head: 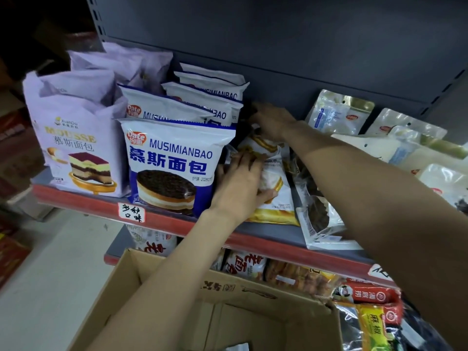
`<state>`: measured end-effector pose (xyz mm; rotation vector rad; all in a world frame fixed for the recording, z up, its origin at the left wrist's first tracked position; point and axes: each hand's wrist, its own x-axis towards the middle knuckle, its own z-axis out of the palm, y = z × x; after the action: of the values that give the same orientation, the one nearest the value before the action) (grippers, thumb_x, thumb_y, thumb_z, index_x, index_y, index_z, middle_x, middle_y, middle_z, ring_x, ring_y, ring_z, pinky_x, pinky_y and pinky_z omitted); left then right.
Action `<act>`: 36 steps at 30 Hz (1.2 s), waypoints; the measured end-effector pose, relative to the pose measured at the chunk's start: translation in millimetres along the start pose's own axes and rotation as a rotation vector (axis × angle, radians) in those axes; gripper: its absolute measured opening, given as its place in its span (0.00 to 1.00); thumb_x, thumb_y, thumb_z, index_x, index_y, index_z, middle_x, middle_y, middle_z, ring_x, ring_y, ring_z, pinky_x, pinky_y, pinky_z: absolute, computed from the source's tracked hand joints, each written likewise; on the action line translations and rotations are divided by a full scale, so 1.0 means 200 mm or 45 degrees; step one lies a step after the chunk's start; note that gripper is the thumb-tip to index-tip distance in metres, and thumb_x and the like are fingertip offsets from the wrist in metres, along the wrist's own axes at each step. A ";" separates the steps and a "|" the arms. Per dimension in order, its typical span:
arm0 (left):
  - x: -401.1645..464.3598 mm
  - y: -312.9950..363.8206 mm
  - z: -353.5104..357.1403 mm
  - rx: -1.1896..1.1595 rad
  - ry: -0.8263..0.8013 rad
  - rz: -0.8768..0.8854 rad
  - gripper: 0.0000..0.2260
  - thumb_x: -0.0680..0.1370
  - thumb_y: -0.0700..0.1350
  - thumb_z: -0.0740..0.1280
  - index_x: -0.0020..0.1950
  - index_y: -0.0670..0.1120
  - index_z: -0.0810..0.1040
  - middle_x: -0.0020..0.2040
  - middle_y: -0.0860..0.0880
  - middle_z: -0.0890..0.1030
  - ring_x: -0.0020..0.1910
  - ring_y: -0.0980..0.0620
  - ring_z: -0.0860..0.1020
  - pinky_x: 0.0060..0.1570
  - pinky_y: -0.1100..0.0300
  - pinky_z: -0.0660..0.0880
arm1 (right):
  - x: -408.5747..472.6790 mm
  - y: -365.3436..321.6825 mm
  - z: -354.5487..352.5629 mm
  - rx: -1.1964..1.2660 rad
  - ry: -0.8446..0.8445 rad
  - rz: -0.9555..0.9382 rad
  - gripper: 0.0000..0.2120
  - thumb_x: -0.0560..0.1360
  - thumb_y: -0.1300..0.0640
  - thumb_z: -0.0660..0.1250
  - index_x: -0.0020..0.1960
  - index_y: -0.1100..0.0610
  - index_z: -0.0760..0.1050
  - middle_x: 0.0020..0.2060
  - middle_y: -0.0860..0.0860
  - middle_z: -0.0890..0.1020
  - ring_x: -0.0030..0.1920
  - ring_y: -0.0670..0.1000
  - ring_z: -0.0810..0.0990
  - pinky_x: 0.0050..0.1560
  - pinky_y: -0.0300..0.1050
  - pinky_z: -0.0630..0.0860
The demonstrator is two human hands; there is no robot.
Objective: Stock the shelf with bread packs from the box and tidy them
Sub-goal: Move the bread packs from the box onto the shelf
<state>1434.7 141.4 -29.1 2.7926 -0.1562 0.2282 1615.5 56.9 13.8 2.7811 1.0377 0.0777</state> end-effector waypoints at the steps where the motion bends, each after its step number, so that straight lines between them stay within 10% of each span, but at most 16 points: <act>1: 0.00 0.00 0.00 0.005 0.006 -0.002 0.33 0.76 0.61 0.62 0.76 0.49 0.54 0.76 0.47 0.58 0.75 0.48 0.52 0.69 0.46 0.54 | -0.01 -0.01 -0.03 -0.065 0.032 0.011 0.15 0.77 0.53 0.62 0.63 0.54 0.75 0.65 0.58 0.67 0.65 0.60 0.66 0.56 0.51 0.69; 7: 0.00 0.01 0.01 0.037 0.030 -0.012 0.33 0.77 0.61 0.61 0.76 0.49 0.54 0.75 0.48 0.59 0.75 0.48 0.52 0.69 0.46 0.56 | -0.13 -0.05 -0.22 -0.183 0.268 0.003 0.13 0.79 0.55 0.60 0.57 0.59 0.77 0.61 0.57 0.71 0.63 0.59 0.66 0.48 0.45 0.60; 14: 0.02 0.03 0.02 0.048 0.156 0.034 0.29 0.78 0.56 0.63 0.74 0.47 0.60 0.72 0.47 0.65 0.73 0.47 0.57 0.66 0.49 0.60 | -0.28 0.00 -0.34 0.000 0.275 -0.035 0.05 0.75 0.56 0.66 0.49 0.55 0.78 0.73 0.54 0.59 0.72 0.61 0.57 0.67 0.56 0.60; 23: 0.31 -0.01 0.11 0.022 0.634 0.358 0.25 0.65 0.45 0.76 0.61 0.42 0.77 0.51 0.40 0.79 0.53 0.40 0.77 0.48 0.50 0.76 | -0.23 0.13 -0.32 -0.146 0.542 0.229 0.10 0.77 0.61 0.60 0.56 0.59 0.76 0.66 0.58 0.70 0.58 0.62 0.75 0.60 0.53 0.66; 29: 0.38 0.04 0.02 -0.124 0.459 0.056 0.34 0.72 0.41 0.73 0.75 0.49 0.61 0.76 0.39 0.56 0.75 0.39 0.55 0.65 0.46 0.67 | -0.30 0.10 -0.34 0.356 0.660 0.296 0.24 0.74 0.65 0.64 0.69 0.55 0.67 0.67 0.57 0.71 0.62 0.61 0.73 0.60 0.54 0.72; 36: -0.14 0.11 -0.06 -0.585 0.336 -0.043 0.20 0.78 0.44 0.64 0.69 0.48 0.69 0.66 0.47 0.73 0.65 0.46 0.71 0.59 0.49 0.73 | -0.89 -0.29 -0.29 0.648 0.838 0.333 0.15 0.72 0.65 0.65 0.57 0.55 0.78 0.54 0.53 0.79 0.52 0.53 0.78 0.52 0.40 0.70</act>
<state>1403.2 127.4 -15.1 2.2836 -0.0841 0.4827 1436.7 -8.1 63.4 3.4473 0.8830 0.9402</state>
